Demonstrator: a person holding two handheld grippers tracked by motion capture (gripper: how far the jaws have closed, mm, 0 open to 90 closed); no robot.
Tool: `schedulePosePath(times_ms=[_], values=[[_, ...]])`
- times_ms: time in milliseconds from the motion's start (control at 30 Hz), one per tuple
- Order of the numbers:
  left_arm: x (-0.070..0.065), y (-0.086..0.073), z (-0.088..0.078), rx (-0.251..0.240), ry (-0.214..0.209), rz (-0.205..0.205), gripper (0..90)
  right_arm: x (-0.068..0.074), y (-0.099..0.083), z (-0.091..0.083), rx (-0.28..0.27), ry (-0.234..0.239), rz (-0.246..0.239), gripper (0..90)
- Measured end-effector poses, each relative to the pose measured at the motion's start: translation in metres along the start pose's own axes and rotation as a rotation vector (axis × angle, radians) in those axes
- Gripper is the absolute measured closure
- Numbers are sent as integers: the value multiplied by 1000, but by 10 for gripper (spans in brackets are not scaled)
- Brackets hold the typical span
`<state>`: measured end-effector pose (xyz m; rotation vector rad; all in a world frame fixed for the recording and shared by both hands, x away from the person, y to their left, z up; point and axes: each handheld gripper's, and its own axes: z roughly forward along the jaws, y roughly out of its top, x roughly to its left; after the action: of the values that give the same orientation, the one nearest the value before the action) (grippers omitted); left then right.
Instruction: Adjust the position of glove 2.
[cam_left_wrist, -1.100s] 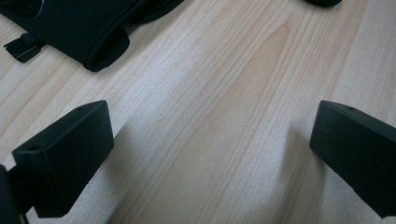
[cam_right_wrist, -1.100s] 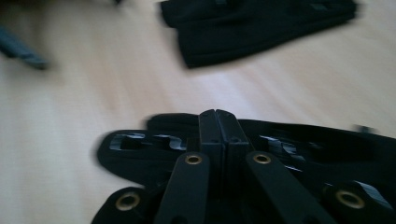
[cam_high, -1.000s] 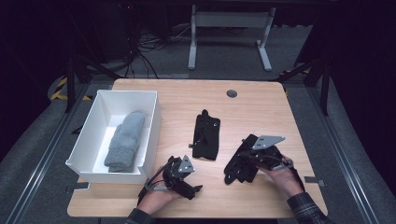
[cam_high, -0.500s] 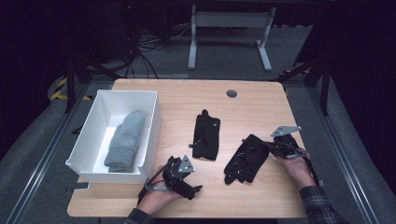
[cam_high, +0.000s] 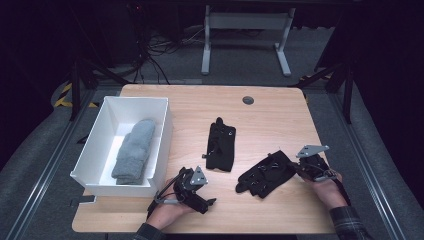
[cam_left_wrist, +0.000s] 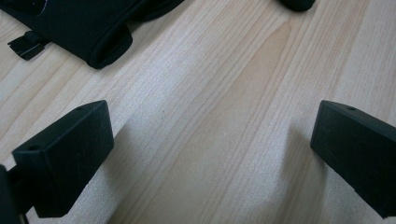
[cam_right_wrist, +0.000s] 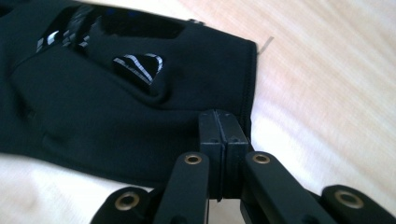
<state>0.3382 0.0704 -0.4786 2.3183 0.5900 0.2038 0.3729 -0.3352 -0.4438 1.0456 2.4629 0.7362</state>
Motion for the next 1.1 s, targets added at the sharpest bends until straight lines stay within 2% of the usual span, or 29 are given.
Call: schedulePosePath(times_ms=[167, 400, 533, 600, 800, 933, 1000, 1100], values=[[0, 0, 0, 1, 0, -1, 0, 8, -12, -12, 14, 27, -15, 900], [0, 0, 0, 2, 0, 0, 0, 31, -28, -29, 34, 69, -67, 900], [0, 0, 0, 0, 0, -1, 0, 36, -27, -34, 7, 63, -75, 900], [0, 0, 0, 0, -1, -1, 0, 37, -17, -33, -41, 80, -76, 900], [0, 0, 0, 1, -1, -1, 0, 49, 19, -15, -116, 169, -122, 900], [0, 0, 0, 0, -1, -1, 0, 61, 42, 2, -135, 215, -157, 900], [0, 0, 0, 0, 0, -1, 0, 67, 50, 10, -138, 244, -174, 900], [0, 0, 0, 0, 0, -1, 0, 73, 56, 18, -132, 259, -194, 900]])
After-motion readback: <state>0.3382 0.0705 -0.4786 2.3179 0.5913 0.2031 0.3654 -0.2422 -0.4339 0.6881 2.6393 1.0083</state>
